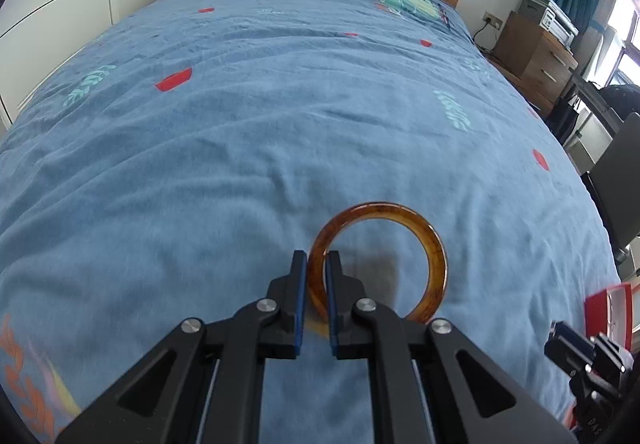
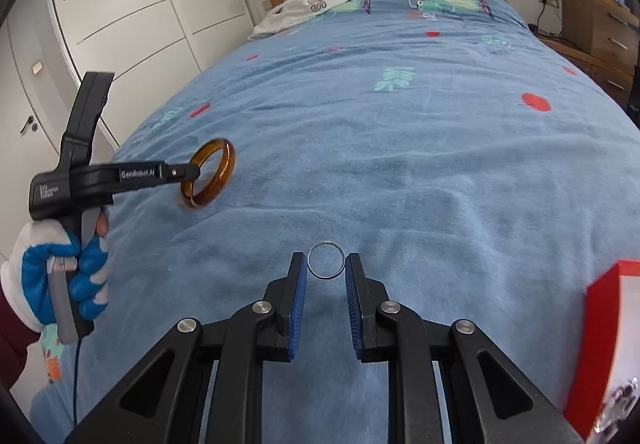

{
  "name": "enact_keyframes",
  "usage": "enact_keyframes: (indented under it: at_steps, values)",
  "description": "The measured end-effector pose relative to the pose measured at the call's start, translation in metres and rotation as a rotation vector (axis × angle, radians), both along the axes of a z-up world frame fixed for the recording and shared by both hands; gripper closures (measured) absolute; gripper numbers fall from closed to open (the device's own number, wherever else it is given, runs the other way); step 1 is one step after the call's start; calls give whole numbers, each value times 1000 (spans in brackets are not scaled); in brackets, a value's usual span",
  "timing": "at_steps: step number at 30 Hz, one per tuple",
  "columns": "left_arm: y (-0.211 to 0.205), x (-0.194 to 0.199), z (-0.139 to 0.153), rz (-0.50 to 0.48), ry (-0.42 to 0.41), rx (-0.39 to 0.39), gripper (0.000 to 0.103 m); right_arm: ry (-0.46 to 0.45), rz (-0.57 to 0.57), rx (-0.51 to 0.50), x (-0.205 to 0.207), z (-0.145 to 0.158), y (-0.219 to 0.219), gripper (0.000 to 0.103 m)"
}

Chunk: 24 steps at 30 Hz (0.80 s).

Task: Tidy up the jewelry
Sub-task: 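Grasp the brown tortoiseshell bangle with the left tool while the right tool grasps the silver ring, then carry bangle and ring into the red box and open both tools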

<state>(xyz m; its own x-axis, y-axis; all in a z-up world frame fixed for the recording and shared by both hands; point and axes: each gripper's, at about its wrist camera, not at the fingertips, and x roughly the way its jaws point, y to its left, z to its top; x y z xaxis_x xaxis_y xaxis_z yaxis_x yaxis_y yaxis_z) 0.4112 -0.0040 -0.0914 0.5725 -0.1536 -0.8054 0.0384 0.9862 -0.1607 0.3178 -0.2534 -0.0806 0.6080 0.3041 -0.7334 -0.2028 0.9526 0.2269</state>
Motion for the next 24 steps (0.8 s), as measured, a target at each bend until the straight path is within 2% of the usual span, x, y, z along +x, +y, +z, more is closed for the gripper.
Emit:
enact_keyframes:
  at_steps: [14, 24]
  values:
    - [-42, -110, 57, -87, -18, 18, 95, -92, -81, -7, -89, 78, -36, 84]
    - [-103, -176, 102, -191, -58, 23, 95, -175, -173, -23, -161, 128, -84, 84]
